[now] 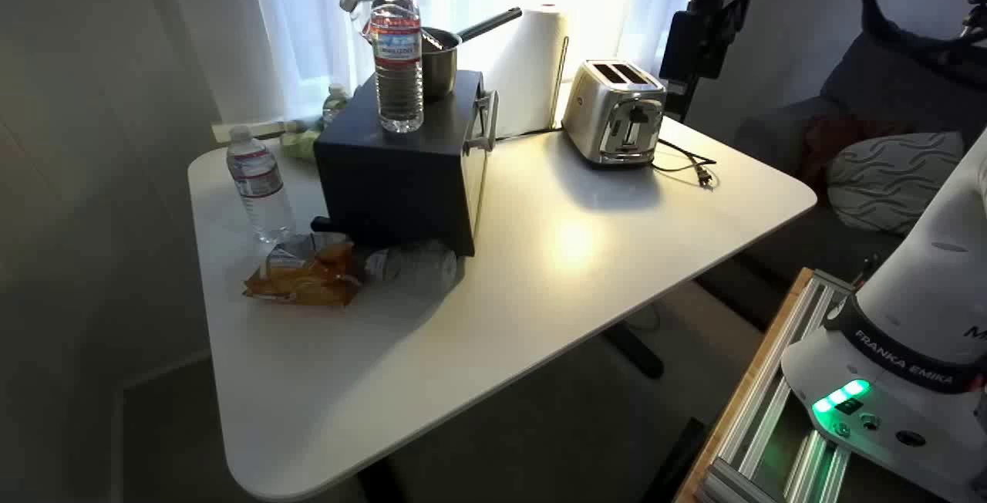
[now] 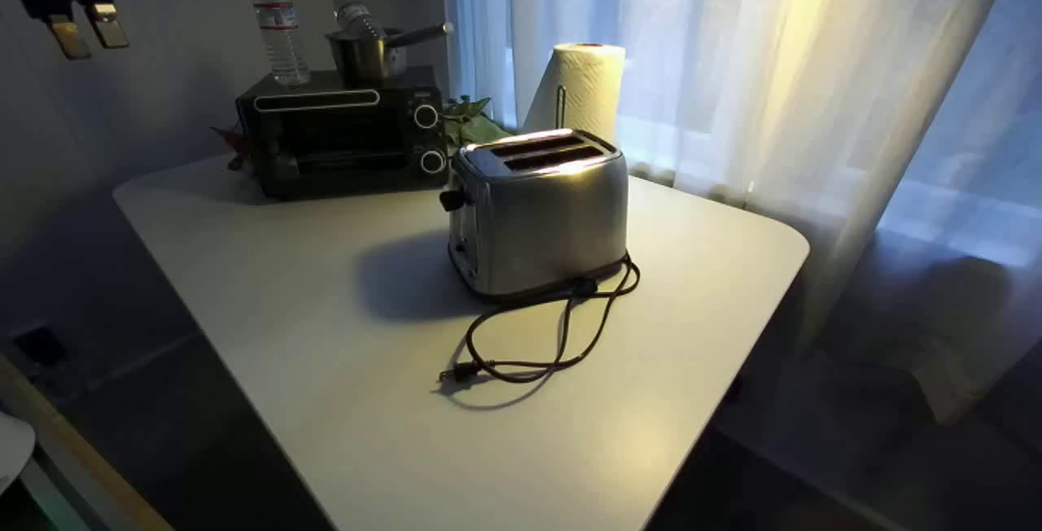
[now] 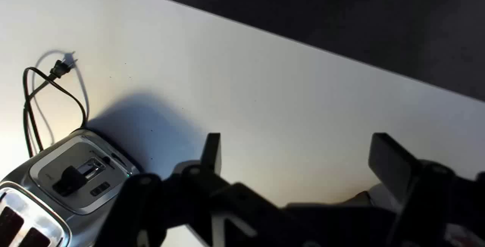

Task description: Open the microwave door

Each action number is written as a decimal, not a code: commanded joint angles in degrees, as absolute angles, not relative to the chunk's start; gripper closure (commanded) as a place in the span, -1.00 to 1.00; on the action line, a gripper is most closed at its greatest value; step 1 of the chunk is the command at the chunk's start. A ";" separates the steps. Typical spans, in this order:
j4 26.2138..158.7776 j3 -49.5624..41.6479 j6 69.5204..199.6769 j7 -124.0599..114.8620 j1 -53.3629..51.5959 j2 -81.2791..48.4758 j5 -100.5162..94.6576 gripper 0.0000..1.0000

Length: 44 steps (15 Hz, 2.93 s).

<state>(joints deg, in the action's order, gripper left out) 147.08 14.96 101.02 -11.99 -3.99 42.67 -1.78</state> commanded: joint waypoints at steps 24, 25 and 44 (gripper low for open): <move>135.16 8.06 100.94 -12.85 -4.41 32.13 10.07 -1.00; 133.40 6.92 101.26 -12.51 -4.22 30.26 11.89 -1.00; 127.34 1.12 127.17 -23.60 -0.70 2.68 27.99 -1.00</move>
<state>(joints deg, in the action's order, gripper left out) 127.42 1.21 127.34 -23.52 -0.63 2.63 28.07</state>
